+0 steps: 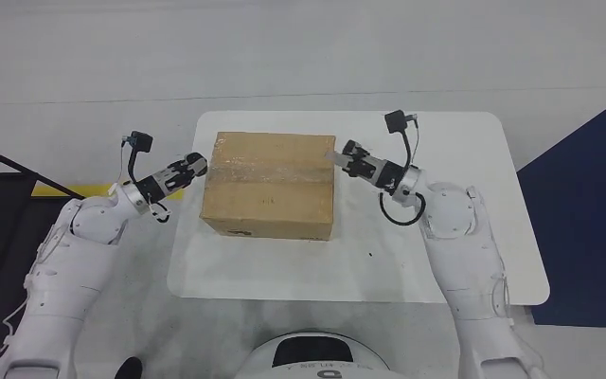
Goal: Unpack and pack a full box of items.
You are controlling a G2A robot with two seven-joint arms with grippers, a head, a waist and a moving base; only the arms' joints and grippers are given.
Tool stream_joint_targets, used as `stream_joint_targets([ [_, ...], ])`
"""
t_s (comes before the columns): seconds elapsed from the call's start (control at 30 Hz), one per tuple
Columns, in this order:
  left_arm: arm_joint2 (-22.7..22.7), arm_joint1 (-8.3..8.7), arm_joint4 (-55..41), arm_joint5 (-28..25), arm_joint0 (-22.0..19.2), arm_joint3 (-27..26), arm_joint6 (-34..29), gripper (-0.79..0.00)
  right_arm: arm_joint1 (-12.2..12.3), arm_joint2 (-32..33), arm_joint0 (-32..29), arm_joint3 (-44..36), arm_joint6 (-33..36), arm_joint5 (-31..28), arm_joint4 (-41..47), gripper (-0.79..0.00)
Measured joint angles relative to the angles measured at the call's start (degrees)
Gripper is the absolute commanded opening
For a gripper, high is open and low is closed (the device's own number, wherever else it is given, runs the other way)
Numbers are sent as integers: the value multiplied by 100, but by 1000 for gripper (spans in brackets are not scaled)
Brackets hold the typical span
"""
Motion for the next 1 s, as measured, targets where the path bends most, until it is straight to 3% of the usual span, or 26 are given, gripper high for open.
stream_joint_targets([
  [0.1,-61,20,-117,50,18,-146,-153,-785,26,-67,205,303,439,-20,485,0],
  [0.3,-198,59,-252,106,64,-347,-332,-785,65,-260,581,846,899,454,602,0],
  [0.6,-210,68,-338,216,66,-300,-410,-785,129,-333,647,964,1036,339,960,0],
  [1.0,-134,50,-301,279,-13,-224,-371,-785,162,-714,956,1526,1204,697,1171,0],
])
